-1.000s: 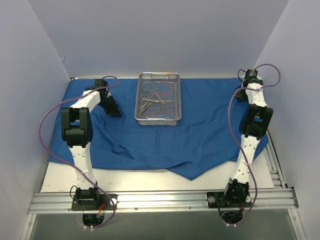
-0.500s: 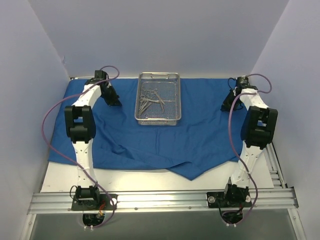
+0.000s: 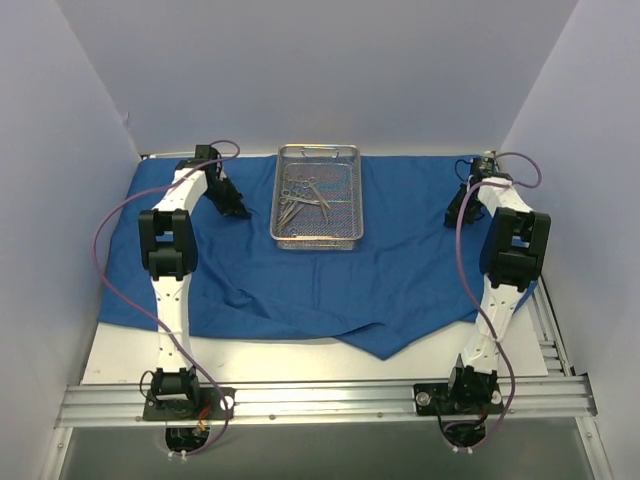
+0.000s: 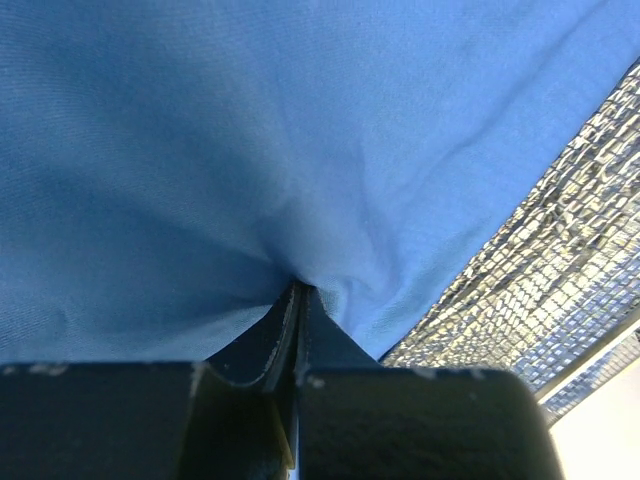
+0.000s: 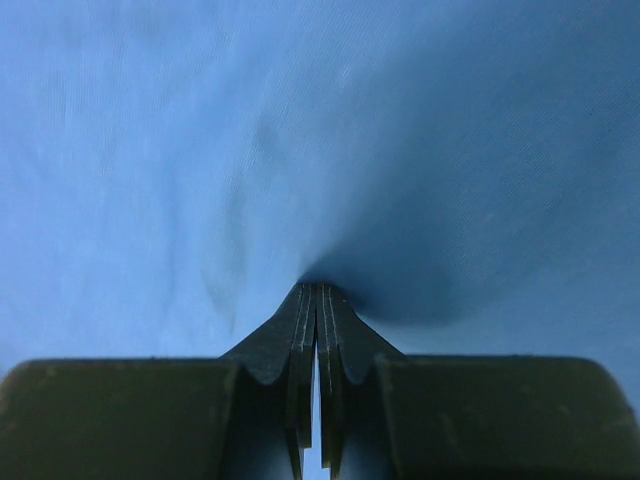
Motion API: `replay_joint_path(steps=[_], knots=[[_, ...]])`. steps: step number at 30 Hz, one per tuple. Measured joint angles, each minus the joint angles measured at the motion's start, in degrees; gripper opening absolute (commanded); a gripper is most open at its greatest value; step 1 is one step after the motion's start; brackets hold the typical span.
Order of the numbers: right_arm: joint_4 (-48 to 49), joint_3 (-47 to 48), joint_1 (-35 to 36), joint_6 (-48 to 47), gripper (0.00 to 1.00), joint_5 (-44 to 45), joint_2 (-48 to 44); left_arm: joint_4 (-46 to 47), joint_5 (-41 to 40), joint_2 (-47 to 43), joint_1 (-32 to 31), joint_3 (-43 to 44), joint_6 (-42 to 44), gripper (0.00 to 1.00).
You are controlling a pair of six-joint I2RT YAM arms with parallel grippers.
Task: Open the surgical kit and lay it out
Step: Smooth out the surgical kit at the center of the board.
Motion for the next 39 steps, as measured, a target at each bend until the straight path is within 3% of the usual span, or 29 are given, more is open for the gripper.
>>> replay_joint_path(steps=[13,17,20,23,28,32,35,37,39], knots=[[-5.53,24.41,-0.83,-4.17,0.00,8.22,14.08,1.38,6.08,2.80,-1.38,2.49,-6.08,0.03],[-4.52,23.02,-1.25,-4.76,0.00,7.04,13.29,1.33,5.86,2.82,-1.16,2.60,-5.44,0.16],[-3.80,19.30,-1.51,-4.76,0.11,6.16,10.80,1.25,5.42,2.56,-0.68,2.60,-4.26,0.23],[-6.14,14.80,-1.49,-4.92,0.32,5.88,7.34,0.42,3.32,2.03,0.07,2.99,-2.43,0.35],[-11.34,2.67,-1.57,-5.40,0.47,7.06,-6.21,-1.38,-2.19,-0.22,1.20,3.39,1.53,0.45],[-14.78,-3.98,-1.36,-5.38,0.55,4.52,-20.00,-1.31,-4.00,-8.52,0.39,-4.81,2.82,0.56],[-15.93,-4.61,0.59,-6.03,0.57,1.18,-26.56,-0.17,-4.96,-19.04,-1.33,-16.70,2.84,0.65],[-16.41,-4.55,5.27,-6.97,0.57,-1.01,-28.13,0.66,-5.51,-26.88,-2.58,-24.90,2.80,0.75],[-16.41,-4.68,12.41,-7.67,0.57,-2.47,-28.00,-0.09,-6.40,-34.18,-3.39,-31.32,2.60,0.79]])
